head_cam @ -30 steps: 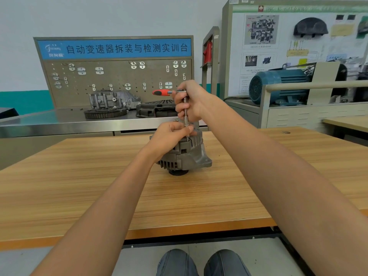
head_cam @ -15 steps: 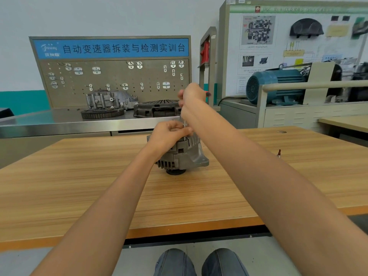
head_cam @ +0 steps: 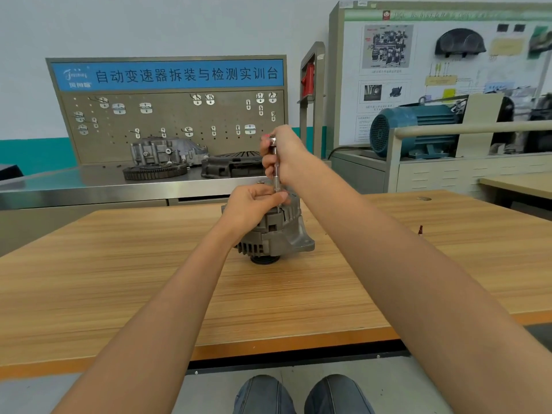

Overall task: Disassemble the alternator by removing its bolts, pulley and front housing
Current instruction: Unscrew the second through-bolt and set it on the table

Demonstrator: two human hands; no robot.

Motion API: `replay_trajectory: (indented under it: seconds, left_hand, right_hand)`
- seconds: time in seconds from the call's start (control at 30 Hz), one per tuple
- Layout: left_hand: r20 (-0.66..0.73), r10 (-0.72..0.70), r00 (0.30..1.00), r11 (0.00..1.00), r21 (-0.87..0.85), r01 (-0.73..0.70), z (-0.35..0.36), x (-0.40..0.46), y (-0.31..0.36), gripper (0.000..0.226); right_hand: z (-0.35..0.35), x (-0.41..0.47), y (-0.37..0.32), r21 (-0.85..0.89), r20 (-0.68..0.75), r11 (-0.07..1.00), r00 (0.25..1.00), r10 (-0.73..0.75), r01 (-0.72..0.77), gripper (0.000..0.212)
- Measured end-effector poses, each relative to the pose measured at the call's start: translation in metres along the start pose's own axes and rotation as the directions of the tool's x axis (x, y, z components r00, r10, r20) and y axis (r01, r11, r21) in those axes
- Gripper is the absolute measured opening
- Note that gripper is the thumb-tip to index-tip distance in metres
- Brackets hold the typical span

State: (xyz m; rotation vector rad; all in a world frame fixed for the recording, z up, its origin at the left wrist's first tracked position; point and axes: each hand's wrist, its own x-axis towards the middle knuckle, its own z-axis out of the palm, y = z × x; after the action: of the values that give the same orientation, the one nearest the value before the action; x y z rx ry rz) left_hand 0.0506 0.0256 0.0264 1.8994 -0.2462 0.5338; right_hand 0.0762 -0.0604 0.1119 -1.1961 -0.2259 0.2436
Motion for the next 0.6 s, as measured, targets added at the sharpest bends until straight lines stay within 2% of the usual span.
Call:
replay_trajectory:
  seconds: [0.03, 0.1, 0.17, 0.23, 0.33, 0.43, 0.5, 0.6]
  left_hand:
    - [-0.028, 0.0, 1.0, 1.0, 0.008, 0.0, 0.0, 0.0, 0.0, 0.015]
    - [-0.091, -0.011, 0.996, 0.998, 0.06, 0.017, 0.001, 0.001, 0.0, 0.036]
    - [-0.103, -0.014, 0.995, 0.995, 0.094, 0.024, 0.003, 0.001, 0.0, 0.037]
    - [-0.073, -0.006, 0.997, 0.998, 0.054, 0.01, 0.004, 0.0, 0.001, 0.022]
    - [-0.019, -0.008, 1.0, 1.0, 0.004, 0.008, 0.002, 0.0, 0.003, 0.007]
    - [0.021, -0.015, 1.0, 0.999, 0.043, 0.014, 0.0, 0.0, 0.002, 0.013]
    - [0.032, -0.021, 0.999, 0.999, 0.038, 0.019, -0.001, -0.001, 0.001, 0.013]
    - [0.033, -0.006, 0.999, 1.0, 0.001, 0.006, -0.001, -0.001, 0.001, 0.011]
  right_hand:
    - [0.007, 0.0, 0.005, 0.001, -0.135, 0.996, 0.987, -0.084, 0.085, 0.028]
    - [0.019, 0.0, 0.015, -0.035, -0.354, 0.97, 0.904, -0.239, 0.243, 0.032]
    - [0.022, 0.004, 0.017, -0.044, -0.418, 0.957, 0.865, -0.277, 0.286, 0.034]
    - [0.016, 0.005, 0.011, -0.018, -0.338, 0.976, 0.917, -0.212, 0.219, 0.033]
    - [0.001, 0.005, 0.0, 0.001, -0.027, 1.0, 0.999, -0.029, 0.029, 0.027]
    - [-0.013, 0.008, -0.005, -0.034, 0.24, 0.997, 0.968, 0.077, -0.071, 0.028]
    - [-0.017, 0.008, -0.007, -0.019, 0.3, 0.994, 0.948, 0.108, -0.107, 0.03]
    - [-0.015, 0.006, -0.006, -0.006, 0.259, 0.996, 0.962, 0.088, -0.09, 0.028]
